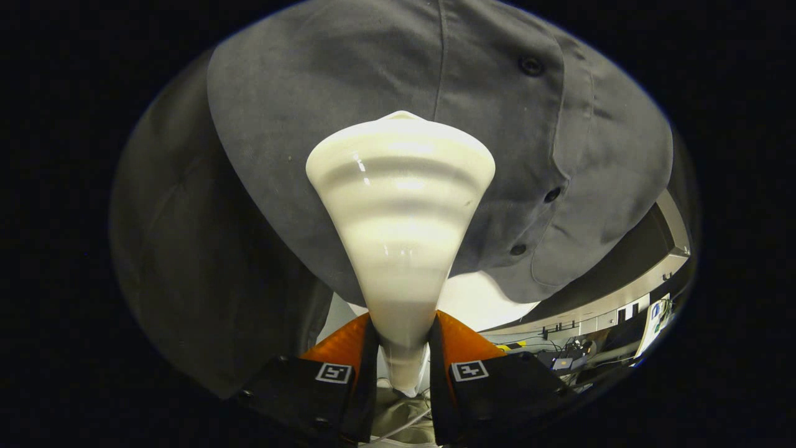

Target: Iron the clothes twice with a garment steamer, once on the left side and once on the right side.

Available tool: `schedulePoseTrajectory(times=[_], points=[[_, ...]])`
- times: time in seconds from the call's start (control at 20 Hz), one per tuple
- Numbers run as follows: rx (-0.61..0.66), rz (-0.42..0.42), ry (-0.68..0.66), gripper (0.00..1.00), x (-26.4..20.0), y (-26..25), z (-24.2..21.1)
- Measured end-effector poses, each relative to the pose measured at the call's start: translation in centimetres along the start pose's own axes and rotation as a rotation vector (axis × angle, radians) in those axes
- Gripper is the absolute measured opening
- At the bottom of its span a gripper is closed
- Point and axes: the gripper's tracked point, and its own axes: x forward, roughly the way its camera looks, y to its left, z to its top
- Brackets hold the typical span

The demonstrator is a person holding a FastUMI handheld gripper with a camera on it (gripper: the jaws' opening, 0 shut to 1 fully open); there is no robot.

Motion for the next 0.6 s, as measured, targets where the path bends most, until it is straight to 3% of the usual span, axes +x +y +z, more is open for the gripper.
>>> schedulePoseTrajectory(times=[0.6], points=[[0.0, 0.02, 0.093, 0.44, 3.4, -0.3, -4.6]])
